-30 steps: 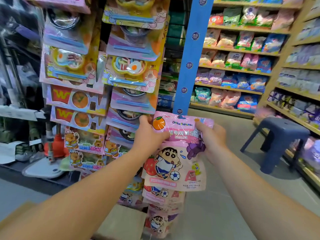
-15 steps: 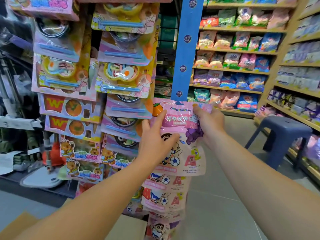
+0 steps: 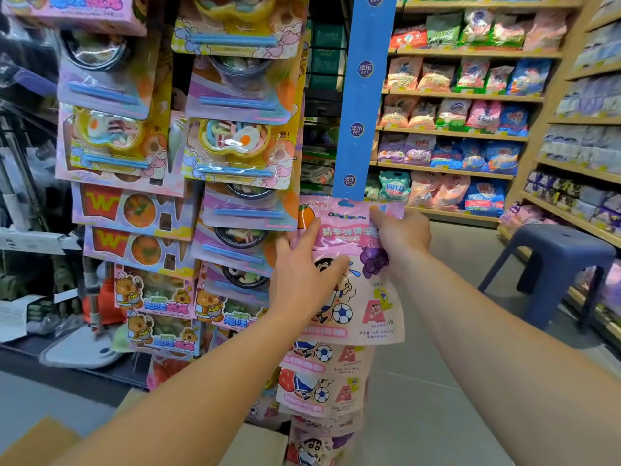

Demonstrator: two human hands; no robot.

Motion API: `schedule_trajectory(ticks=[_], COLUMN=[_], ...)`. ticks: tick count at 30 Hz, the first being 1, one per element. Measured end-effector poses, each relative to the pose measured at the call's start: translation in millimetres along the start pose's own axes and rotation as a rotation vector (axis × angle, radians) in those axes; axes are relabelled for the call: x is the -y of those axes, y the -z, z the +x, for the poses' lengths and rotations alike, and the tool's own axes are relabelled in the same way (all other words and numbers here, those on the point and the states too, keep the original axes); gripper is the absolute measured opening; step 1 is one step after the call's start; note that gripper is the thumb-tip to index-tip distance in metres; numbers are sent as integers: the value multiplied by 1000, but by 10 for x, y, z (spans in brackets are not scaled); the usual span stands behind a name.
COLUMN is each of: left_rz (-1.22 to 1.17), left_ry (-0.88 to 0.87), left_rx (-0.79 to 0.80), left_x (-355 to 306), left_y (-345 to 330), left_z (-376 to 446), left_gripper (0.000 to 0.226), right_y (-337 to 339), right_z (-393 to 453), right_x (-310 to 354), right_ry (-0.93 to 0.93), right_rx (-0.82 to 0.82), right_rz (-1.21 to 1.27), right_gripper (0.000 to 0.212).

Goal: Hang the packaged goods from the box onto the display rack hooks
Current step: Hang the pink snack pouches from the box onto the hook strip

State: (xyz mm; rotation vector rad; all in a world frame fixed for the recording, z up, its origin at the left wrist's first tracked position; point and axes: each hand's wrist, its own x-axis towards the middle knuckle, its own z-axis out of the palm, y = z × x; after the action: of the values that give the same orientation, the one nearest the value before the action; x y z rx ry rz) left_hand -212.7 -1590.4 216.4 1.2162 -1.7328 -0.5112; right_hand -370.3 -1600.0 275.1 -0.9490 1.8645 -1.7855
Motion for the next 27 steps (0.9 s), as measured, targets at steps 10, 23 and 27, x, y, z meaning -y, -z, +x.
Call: schedule_trajectory(ticks=[10,23,27], left_rz=[-103,-169,-171], left_ry=[-32,-105,-98], left_rx=[48,-46,-45], left_x=[137,155,144], left_y=[45,107,106], left_z=[-35,-12,-19], left_gripper=[82,84,85], right_y=[6,16,32], right_z=[-84,-67,-92], right_x=[-210,-10,-39], right_ry=[30,1063,993], right_rx=[-40,-13,79], right_rz=[-95,-959,-901], right_gripper=[29,57,58])
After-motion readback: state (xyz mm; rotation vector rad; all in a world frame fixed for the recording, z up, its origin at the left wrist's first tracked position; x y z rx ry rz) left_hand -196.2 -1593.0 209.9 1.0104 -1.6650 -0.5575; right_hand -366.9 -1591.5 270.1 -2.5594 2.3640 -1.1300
